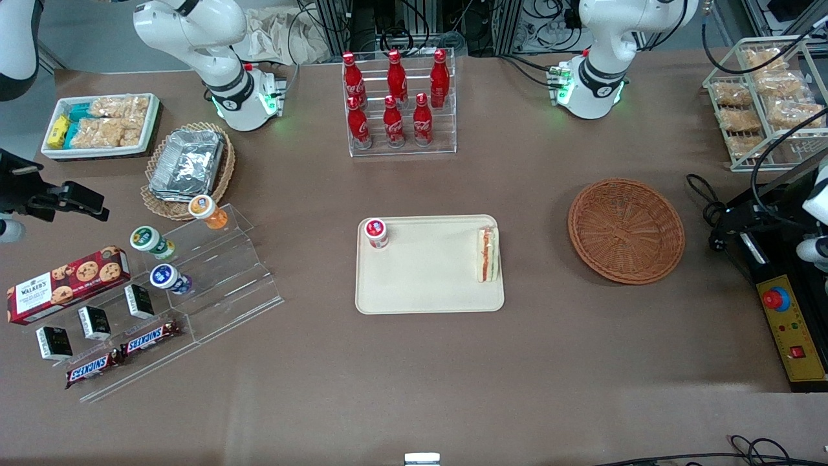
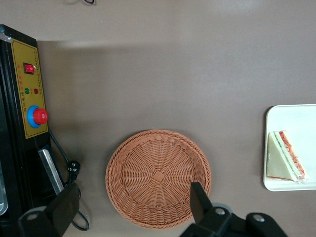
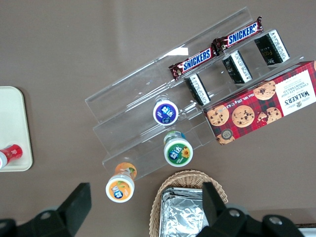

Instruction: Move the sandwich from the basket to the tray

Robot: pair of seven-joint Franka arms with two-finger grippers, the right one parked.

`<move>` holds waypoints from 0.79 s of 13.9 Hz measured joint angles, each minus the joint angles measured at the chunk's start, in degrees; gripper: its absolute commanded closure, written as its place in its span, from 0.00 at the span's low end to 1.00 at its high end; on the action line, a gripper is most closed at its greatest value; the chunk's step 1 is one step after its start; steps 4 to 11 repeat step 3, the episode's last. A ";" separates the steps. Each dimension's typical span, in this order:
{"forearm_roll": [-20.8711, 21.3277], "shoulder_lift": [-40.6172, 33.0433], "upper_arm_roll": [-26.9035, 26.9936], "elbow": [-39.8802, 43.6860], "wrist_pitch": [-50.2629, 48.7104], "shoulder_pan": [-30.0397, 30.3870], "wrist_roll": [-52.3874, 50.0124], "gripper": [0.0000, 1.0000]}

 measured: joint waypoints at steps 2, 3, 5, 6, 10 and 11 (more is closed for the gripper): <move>-0.02 0.00 0.00 -0.03 -0.09 -0.01 0.00 0.00; -0.02 0.00 0.00 -0.08 -0.13 -0.01 0.00 0.00; -0.02 0.00 0.00 -0.08 -0.13 -0.01 0.00 0.00; -0.02 0.00 0.00 -0.08 -0.13 -0.01 0.00 0.00; -0.02 0.00 0.00 -0.08 -0.13 -0.01 0.00 0.00; -0.02 0.00 0.00 -0.08 -0.13 -0.01 0.00 0.00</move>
